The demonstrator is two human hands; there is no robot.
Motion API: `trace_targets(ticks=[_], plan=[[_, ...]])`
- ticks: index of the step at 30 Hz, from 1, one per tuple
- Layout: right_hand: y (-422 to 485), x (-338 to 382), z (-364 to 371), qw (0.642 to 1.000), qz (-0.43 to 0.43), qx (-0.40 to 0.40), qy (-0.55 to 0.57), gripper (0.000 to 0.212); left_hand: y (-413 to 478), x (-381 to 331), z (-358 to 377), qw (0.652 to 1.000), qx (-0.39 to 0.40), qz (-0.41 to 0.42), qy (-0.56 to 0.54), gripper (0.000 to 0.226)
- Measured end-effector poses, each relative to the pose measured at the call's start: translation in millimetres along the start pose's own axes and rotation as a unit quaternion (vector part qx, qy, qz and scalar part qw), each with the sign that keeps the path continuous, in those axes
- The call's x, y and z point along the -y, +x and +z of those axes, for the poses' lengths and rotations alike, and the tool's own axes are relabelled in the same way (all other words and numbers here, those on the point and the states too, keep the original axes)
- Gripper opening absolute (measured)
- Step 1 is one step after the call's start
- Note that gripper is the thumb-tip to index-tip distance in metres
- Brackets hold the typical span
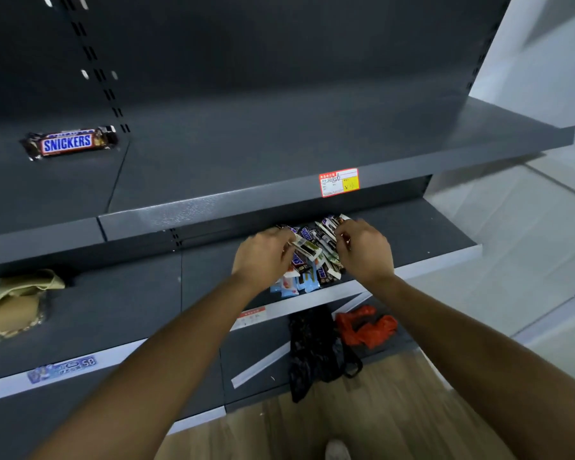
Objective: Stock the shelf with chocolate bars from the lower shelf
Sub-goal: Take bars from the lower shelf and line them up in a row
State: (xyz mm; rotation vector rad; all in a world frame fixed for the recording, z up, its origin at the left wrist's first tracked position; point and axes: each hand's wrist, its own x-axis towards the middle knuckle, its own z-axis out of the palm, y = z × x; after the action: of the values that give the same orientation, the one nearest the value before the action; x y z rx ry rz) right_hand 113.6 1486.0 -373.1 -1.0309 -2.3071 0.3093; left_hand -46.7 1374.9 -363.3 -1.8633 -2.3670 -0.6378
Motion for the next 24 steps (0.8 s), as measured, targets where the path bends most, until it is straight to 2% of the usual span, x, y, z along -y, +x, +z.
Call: trace_targets(ticks=[6,13,20,24], plan=[[20.3,-52.2,36.6,0.994,0.085,0.071,0.004,0.017,23.9,16.4,52.9,0.993,0.093,-0.052,0.046,0.037],[47.4,-98.7,89.6,0.978,0.125,0.167,0.002,0.025,56.6,41.2,123.0,0.975,0.181,-0.087,0.099,0.053],[75.0,-123.2,133.8,0.967,0.157,0.2,-0.007,0.023,85.4,55.1,161.9,0.947,0.264,-0.054,0.177,0.078],[85.4,-133.0,150.6,0.973,0.132,0.186,-0.022,0.018,101.1,63.5,179.5,0.935,0.279,-0.001,0.218,0.077]])
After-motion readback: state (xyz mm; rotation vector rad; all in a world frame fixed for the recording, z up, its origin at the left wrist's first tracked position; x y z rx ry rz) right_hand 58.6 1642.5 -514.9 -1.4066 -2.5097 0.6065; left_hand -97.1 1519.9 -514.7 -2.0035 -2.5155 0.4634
